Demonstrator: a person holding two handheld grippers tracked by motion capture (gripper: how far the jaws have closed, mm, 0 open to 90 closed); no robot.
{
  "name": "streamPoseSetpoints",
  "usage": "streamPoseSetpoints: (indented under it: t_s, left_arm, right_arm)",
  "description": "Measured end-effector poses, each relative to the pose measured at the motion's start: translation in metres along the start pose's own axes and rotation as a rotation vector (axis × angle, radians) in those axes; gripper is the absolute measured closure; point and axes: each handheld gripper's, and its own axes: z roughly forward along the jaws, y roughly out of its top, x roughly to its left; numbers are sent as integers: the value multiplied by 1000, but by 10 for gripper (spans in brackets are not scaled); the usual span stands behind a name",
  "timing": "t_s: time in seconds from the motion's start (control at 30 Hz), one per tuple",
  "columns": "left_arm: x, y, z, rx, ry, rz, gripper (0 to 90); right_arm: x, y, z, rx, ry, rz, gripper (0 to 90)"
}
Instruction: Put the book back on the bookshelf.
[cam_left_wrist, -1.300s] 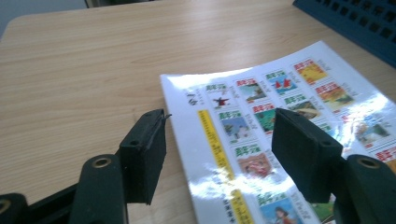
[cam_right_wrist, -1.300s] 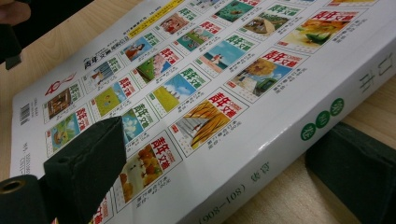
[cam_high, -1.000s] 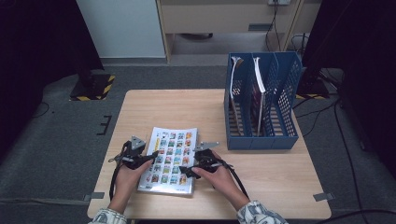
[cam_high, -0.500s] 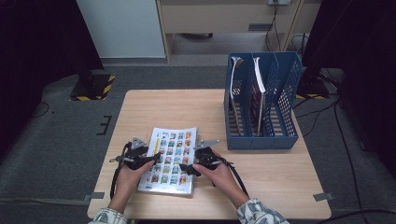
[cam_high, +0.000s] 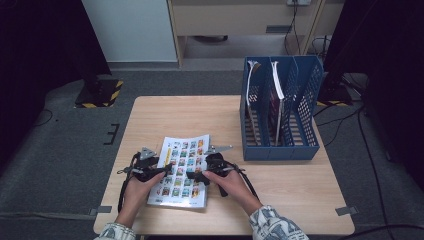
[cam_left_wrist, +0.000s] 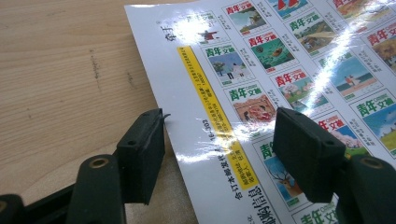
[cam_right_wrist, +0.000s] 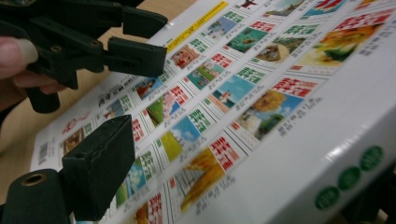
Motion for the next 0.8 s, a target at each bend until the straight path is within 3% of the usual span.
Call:
streamPoseSetpoints:
  t_s: [0.37, 0.8]
  left_arm:
    - [-1, 0, 0, 0, 1, 1, 335]
    - [-2, 0, 1, -5, 4, -1, 327]
  right_arm:
    - [3, 4, 7, 21, 11, -36, 86]
    - [8, 3, 7, 21, -32, -42, 78]
